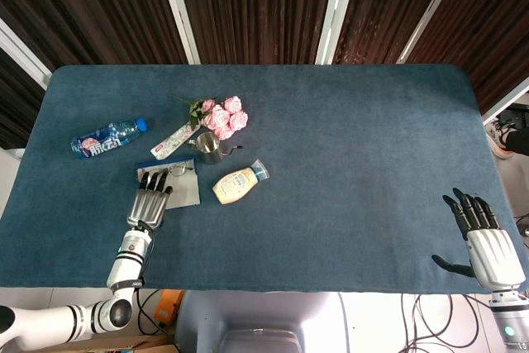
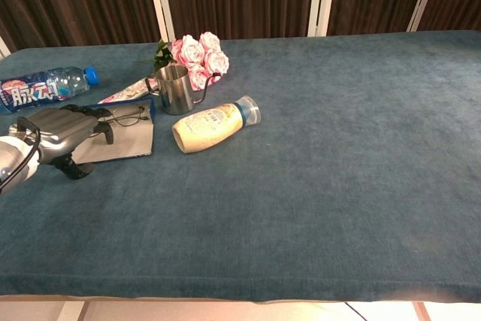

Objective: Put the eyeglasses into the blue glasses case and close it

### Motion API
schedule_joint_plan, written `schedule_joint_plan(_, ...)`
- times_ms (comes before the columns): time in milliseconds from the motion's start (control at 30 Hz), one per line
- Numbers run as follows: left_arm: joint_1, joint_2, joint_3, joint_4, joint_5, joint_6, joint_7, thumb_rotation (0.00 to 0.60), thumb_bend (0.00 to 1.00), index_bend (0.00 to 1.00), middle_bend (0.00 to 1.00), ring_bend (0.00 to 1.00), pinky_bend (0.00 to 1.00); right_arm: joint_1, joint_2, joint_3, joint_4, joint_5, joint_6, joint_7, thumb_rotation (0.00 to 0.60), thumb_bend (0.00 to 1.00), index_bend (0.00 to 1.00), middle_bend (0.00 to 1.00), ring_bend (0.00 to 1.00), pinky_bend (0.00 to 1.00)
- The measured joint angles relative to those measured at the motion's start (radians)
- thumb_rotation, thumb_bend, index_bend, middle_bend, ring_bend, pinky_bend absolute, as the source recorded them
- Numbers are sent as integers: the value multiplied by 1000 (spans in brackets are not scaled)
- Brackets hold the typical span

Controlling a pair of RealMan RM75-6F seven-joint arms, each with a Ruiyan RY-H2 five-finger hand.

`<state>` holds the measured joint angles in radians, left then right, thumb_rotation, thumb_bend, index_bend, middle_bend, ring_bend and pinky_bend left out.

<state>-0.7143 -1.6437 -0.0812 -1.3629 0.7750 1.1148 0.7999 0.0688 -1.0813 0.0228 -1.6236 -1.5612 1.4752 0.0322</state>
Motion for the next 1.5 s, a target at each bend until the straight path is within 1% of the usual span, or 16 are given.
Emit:
schedule_joint_plan(167,7,-15,-4,30,49,26,-20,600,474,434,5,0,0,1,-1,1,0,2,-2,-1,600,176,0,0,0,0)
schedule_joint_plan(300,14,-36,-12,80,79,37,-45,600,473,459,15,0,0,1,-1,0,-1,1,-2,-2,600,176,0,0,0,0)
schedule_joint_plan(433,16,-60,-27,127,89,36,-57,600,473,484,25,0,0,1,-1,1,-1,2,-1,-2,600,176,0,0,0,0)
schedule_joint_plan(733,15,-93,-52,193,108,41,-72,600,468,487,40,0,0,1,-1,2,0,5,-2,-2,600,176,0,0,0,0)
schedule_joint_plan(1000,1,-168,-89,347,153,44,-123,600,462,485,52,0,0,1,-3,3,0,7,-2,-6,600,176,0,0,0,0)
schedule_joint_plan(1167,-8,-207,-115,421,169,29,-145,600,459,493,57,0,0,0,-2,4,0,9,0,-3,600,176,0,0,0,0)
schedule_joint_plan(1367,-4,-217,-127,435,188,0,-195,600,458,552,78,0,0,0,-1,5,1,11,-1,-2,600,176,0,0,0,0)
schedule_joint_plan(1500,8,-209,-128,418,216,0,-241,600,494,613,106,2,0,0,-2,5,1,11,0,-6,600,176,0,0,0,0)
